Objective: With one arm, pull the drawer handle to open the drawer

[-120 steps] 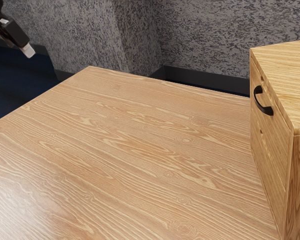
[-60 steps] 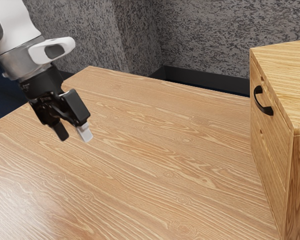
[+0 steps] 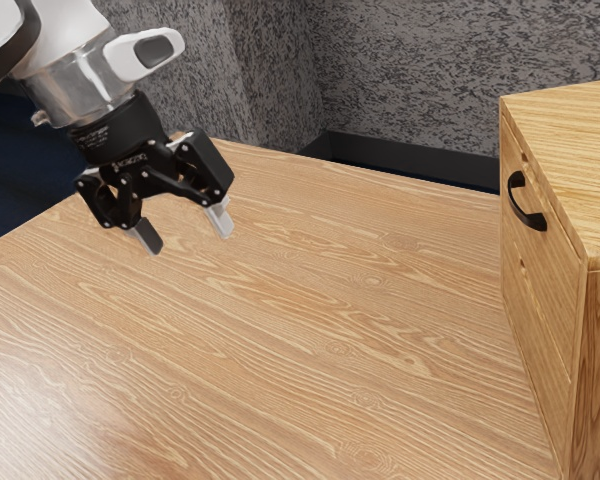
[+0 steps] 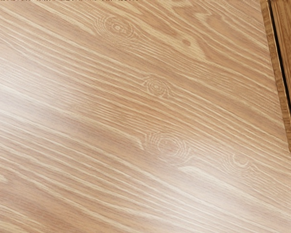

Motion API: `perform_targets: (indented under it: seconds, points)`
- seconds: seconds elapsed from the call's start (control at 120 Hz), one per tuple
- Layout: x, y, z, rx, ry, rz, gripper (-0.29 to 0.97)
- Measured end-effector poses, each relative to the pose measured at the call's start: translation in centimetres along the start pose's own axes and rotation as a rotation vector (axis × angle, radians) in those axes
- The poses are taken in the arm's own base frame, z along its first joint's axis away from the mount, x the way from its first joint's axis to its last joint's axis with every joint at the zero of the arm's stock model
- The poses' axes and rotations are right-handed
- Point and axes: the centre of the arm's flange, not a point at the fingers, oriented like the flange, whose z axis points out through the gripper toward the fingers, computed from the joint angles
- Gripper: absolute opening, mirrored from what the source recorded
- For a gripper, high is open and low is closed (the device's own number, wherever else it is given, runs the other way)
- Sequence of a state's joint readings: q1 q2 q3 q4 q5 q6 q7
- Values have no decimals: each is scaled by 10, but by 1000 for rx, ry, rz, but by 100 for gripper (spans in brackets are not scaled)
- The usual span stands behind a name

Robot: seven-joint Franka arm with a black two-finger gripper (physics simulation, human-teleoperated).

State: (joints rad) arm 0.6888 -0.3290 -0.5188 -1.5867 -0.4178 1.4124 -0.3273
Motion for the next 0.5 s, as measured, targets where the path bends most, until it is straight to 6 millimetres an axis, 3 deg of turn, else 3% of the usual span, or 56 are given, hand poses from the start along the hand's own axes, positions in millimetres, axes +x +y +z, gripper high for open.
perform_targets:
  seconds: [0.075, 0.175, 0.367, 0.5]
  points:
    - [2, 19, -14, -40, 41, 10, 65]
    - [-1, 61, -21, -80, 84, 66, 65]
    - [5, 140, 14, -140, 92, 151, 65]
    - [24, 159, 51, -212, 90, 134, 65]
